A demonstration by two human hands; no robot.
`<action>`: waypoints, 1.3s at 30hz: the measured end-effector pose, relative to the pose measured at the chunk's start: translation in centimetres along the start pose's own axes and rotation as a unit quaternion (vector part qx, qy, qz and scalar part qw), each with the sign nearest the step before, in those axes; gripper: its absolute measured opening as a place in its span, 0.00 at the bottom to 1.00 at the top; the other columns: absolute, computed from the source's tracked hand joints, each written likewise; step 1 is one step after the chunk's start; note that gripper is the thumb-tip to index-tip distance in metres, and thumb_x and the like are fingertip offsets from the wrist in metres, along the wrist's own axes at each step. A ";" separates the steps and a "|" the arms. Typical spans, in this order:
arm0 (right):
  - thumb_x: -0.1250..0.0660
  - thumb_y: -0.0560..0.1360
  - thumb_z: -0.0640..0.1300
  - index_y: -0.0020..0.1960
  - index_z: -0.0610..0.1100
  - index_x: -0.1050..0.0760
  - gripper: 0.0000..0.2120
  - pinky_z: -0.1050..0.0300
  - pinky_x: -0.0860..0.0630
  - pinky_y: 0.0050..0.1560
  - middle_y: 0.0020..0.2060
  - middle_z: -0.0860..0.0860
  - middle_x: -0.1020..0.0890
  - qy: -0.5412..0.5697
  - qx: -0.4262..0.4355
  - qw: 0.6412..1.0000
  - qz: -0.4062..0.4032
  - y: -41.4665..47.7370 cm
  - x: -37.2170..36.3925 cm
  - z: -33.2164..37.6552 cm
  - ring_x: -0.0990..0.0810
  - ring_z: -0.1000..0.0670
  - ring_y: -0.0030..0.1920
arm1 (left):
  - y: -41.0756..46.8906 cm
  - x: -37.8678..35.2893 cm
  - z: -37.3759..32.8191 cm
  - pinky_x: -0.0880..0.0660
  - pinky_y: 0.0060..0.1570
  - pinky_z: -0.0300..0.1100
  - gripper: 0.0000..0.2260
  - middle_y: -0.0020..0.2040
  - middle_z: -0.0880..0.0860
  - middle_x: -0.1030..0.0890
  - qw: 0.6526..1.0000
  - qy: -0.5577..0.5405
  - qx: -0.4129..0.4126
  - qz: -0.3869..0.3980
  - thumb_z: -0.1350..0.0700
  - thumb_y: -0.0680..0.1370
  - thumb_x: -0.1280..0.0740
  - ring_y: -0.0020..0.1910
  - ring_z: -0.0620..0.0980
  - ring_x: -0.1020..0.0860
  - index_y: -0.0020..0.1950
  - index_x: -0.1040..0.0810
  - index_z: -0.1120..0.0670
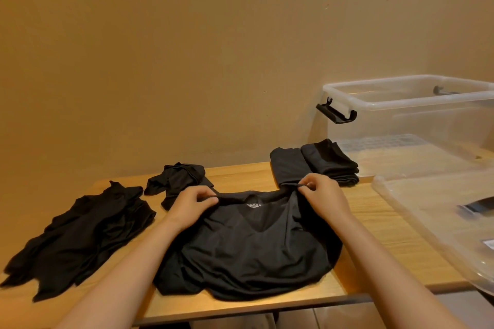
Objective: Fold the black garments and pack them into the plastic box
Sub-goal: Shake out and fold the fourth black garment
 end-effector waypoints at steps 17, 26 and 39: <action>0.30 0.75 0.48 0.56 0.48 0.25 0.11 0.64 0.24 0.48 0.50 0.55 0.21 0.243 0.096 0.963 0.060 -0.1 3.5 5.6 0.22 0.58 0.51 | -0.3 5.0 -6.5 0.24 0.40 0.36 0.05 0.44 0.52 0.17 0.985 -0.170 -0.027 -0.019 0.55 0.77 0.31 0.45 0.50 0.18 0.48 0.21 0.55; 0.32 0.77 0.44 0.52 0.46 0.23 0.05 0.64 0.22 0.44 0.46 0.53 0.19 0.254 0.118 0.955 0.100 -0.4 5.1 7.1 0.19 0.57 0.48 | -0.2 8.2 -7.8 0.23 0.47 0.42 0.06 0.47 0.54 0.18 0.979 -0.185 -0.044 -0.068 0.54 0.78 0.32 0.47 0.51 0.19 0.46 0.19 0.55; 0.34 0.79 0.44 0.49 0.40 0.22 0.08 0.52 0.22 0.50 0.42 0.49 0.18 0.267 0.194 0.939 -0.093 2.6 14.4 15.3 0.20 0.54 0.45 | 0.7 16.5 -14.3 0.26 0.45 0.43 0.05 0.44 0.51 0.17 0.964 -0.173 -0.110 -0.170 0.55 0.79 0.32 0.45 0.49 0.20 0.45 0.17 0.52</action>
Point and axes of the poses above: each hand's wrist, its own y-axis towards the middle knuckle, its own x-axis out of the back of the hand, z = x × y, the point moved 10 cm from there along y, towards the middle knuckle
